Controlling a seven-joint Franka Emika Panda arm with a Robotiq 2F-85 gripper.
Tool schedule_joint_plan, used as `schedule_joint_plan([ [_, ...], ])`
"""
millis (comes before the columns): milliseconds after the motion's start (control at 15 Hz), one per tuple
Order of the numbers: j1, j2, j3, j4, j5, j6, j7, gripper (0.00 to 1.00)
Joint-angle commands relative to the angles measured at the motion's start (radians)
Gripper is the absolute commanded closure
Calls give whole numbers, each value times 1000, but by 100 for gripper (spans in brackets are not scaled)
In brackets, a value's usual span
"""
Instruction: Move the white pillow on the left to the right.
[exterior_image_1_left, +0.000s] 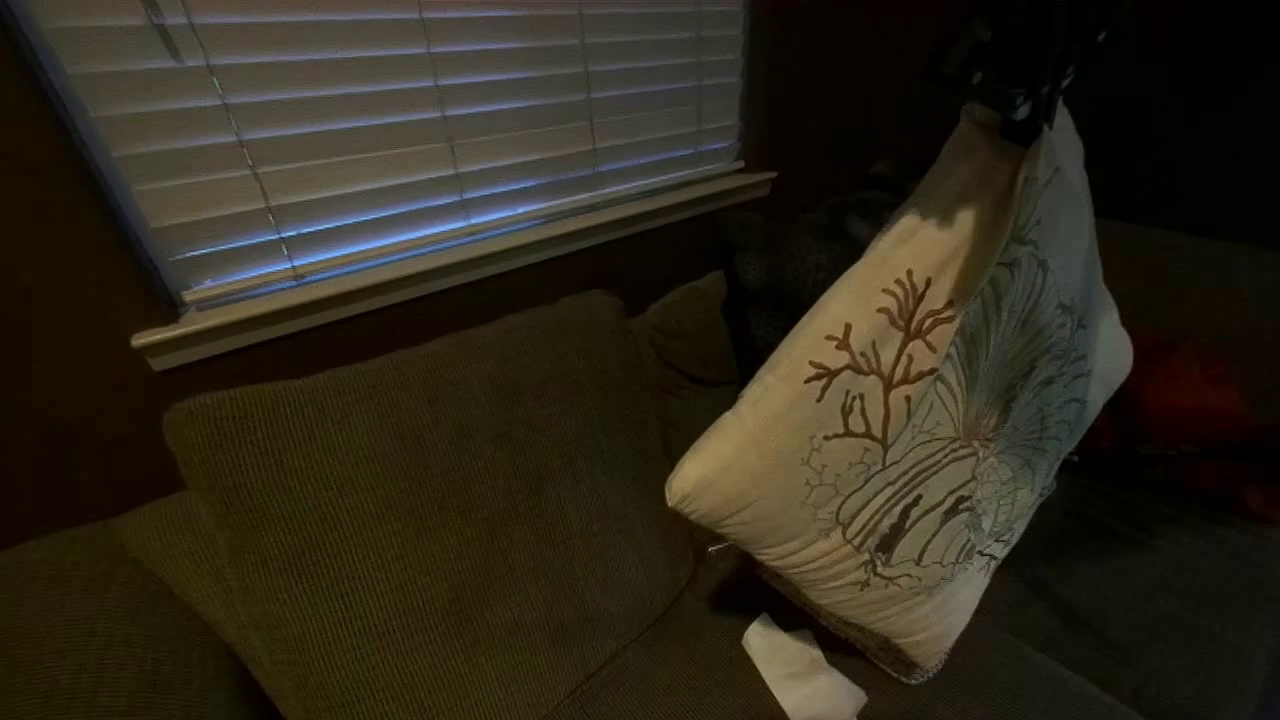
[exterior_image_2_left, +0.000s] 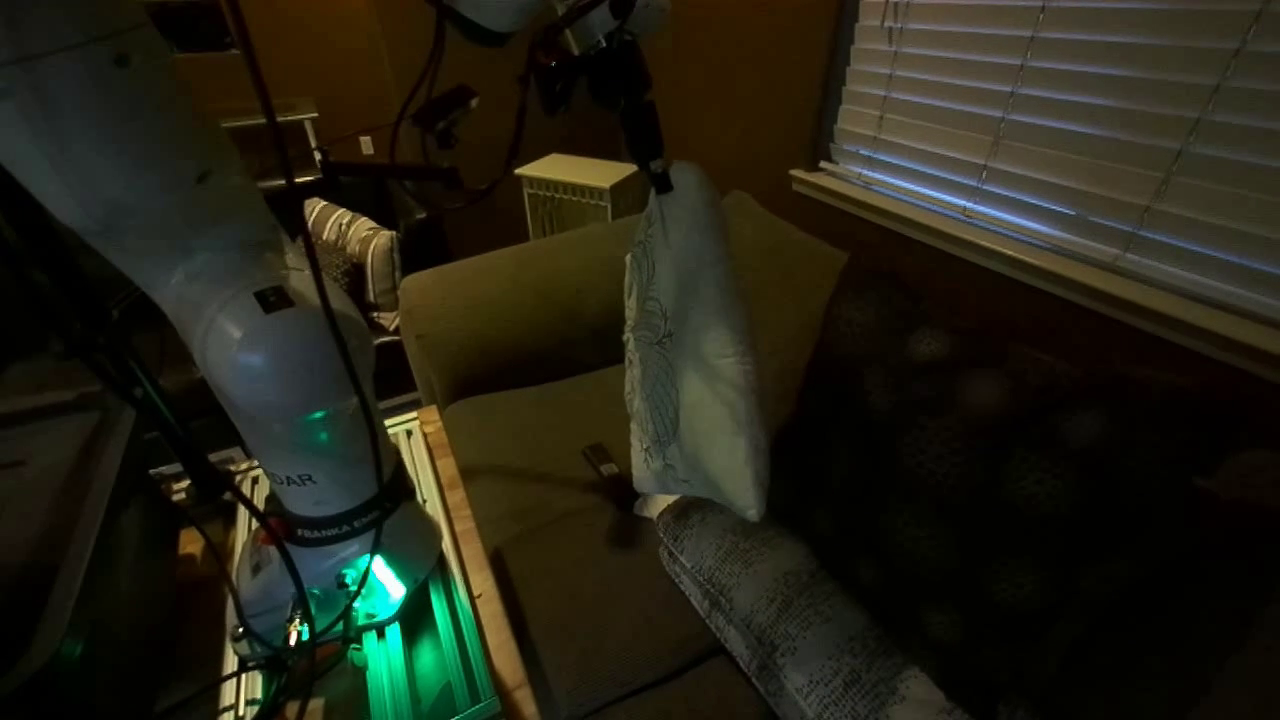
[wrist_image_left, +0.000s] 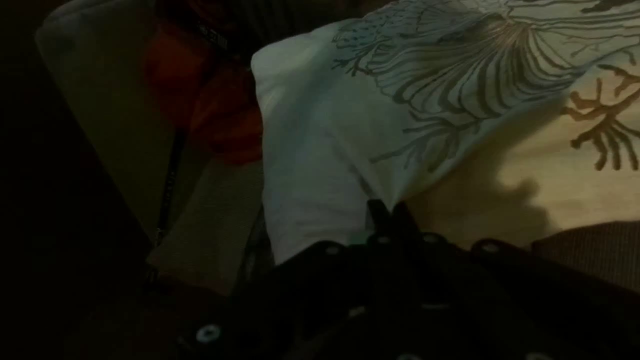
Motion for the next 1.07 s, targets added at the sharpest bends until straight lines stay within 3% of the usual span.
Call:
schedule_joint_plan([
  [0, -36, -18, 30, -9, 6, 1, -5, 96],
  [267, -38, -38, 36, -26, 7, 2, 0, 99],
  [533, -52, -51, 64, -48, -67, -17, 14, 99],
  [1000, -79, -95, 47, -96, -201, 24, 15, 99],
])
